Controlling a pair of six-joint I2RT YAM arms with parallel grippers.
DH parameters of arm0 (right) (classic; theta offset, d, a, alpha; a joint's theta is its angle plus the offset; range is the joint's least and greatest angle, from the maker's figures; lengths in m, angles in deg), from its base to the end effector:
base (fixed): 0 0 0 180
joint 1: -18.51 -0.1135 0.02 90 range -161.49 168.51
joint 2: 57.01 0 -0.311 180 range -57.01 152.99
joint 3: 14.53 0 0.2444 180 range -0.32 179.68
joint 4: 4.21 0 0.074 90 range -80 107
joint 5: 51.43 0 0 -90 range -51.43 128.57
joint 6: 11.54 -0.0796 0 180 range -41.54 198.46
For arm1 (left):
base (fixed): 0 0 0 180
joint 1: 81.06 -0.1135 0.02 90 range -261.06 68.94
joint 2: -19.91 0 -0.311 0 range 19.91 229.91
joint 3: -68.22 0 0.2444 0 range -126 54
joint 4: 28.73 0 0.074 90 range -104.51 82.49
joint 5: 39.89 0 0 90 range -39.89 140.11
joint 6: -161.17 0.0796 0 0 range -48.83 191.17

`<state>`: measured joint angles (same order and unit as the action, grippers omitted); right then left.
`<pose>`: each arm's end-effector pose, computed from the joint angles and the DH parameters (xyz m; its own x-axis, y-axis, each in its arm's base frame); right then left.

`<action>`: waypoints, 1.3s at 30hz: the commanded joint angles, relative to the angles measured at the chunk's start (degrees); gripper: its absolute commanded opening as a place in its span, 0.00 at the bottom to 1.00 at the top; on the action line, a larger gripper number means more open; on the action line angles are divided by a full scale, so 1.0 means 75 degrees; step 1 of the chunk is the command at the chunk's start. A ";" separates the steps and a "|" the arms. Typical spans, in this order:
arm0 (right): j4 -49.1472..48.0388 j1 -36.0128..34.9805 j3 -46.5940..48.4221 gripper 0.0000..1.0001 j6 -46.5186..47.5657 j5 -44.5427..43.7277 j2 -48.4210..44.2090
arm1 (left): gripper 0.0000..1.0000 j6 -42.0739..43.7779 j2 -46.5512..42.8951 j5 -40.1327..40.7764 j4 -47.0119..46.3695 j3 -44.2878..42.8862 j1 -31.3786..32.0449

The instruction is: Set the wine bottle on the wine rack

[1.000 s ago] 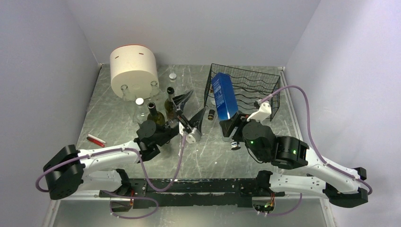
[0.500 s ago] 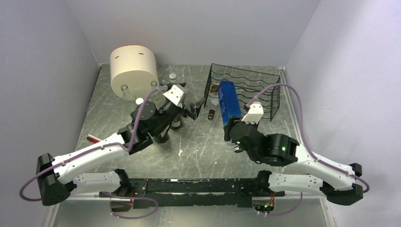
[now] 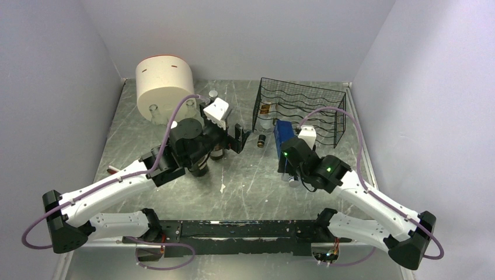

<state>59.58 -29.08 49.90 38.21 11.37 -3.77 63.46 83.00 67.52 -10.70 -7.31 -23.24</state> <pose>0.1358 0.0948 0.2951 -0.7122 0.0724 -0.6982 -0.0121 0.9933 0.1153 0.1624 -0.2134 0.4289 -0.1385 -0.0203 -0.9902 0.6362 0.7644 -0.1046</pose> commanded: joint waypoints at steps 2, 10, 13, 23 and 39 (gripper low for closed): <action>-0.1050 0.0082 -0.0051 0.00 -0.0044 -0.0189 -0.0592 | 1.00 -0.0250 -0.0207 -0.0071 0.0273 -0.0100 -0.0069; -0.1275 0.0200 -0.0273 0.00 -0.0020 -0.0597 -0.0336 | 1.00 -0.0215 -0.0313 -0.0134 0.0357 -0.0122 -0.0073; -0.1527 0.0273 -0.0314 0.00 0.0090 -0.0744 -0.0155 | 1.00 -0.0237 -0.0408 -0.0160 0.0408 -0.0093 -0.0077; -0.3274 0.0580 -0.0802 0.00 0.0376 -0.1154 0.0326 | 1.00 -0.0290 -0.0729 -0.0377 0.0669 -0.0183 -0.0078; -0.7995 0.1299 -0.3136 0.00 0.2033 -0.1276 0.0344 | 1.00 -0.0604 -0.1205 -0.0824 0.1417 -0.0604 -0.0079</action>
<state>19.67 -22.00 27.75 49.35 6.54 0.25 60.58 75.99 64.07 -2.61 -8.76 -23.50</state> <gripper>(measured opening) 0.643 0.997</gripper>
